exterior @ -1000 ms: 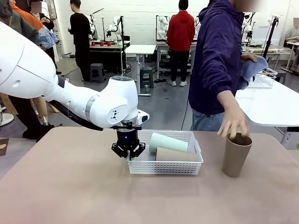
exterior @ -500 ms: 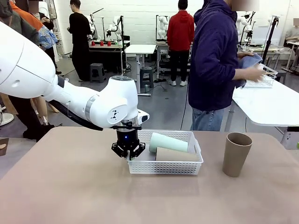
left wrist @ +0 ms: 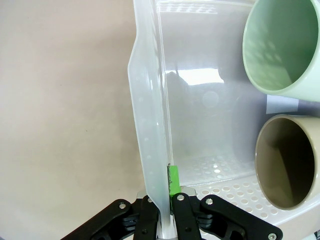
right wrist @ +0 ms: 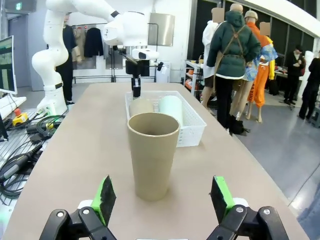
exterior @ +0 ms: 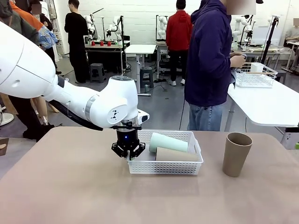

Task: Clean and organize the cups into the basket.
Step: Pick up the Reusable plastic cup from the right side of the table and stack it inside the Organizing basket in the center of the table.

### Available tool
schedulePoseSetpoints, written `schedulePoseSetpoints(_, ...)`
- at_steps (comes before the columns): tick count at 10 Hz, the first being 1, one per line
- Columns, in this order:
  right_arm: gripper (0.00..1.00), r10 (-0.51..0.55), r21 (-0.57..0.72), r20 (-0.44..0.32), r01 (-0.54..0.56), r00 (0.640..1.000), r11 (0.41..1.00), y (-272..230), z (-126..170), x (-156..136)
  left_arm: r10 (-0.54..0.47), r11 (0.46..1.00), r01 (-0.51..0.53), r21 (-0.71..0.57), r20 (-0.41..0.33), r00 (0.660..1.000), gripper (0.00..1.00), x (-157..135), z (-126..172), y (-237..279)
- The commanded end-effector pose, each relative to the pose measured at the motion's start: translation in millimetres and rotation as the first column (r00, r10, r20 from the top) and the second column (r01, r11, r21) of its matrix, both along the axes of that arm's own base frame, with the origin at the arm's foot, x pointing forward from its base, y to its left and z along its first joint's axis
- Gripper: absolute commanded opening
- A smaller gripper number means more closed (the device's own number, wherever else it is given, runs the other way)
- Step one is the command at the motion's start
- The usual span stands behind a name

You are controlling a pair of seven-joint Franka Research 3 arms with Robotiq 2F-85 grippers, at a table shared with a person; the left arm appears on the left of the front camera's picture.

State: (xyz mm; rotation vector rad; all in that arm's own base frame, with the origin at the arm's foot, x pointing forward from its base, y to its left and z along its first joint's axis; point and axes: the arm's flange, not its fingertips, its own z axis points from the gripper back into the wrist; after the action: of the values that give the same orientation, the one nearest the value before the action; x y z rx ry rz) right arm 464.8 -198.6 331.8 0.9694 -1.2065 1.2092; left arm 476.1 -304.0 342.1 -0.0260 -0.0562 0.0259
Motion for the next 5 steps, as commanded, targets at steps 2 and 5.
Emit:
schedulePoseSetpoints(2,1.0,0.072,-0.053,-0.003,-0.073,0.997,0.996,29.9,-32.6,15.9,-0.003,1.0,0.003,0.003,0.0,1.0,0.0,-1.6,0.2,-0.3)
schedulePoseSetpoints(5,1.0,0.112,-0.084,-0.023,-0.114,0.993,0.99,52.9,-51.4,29.1,-0.003,1.0,0.003,0.003,0.0,1.0,0.0,-1.6,0.2,-0.3)
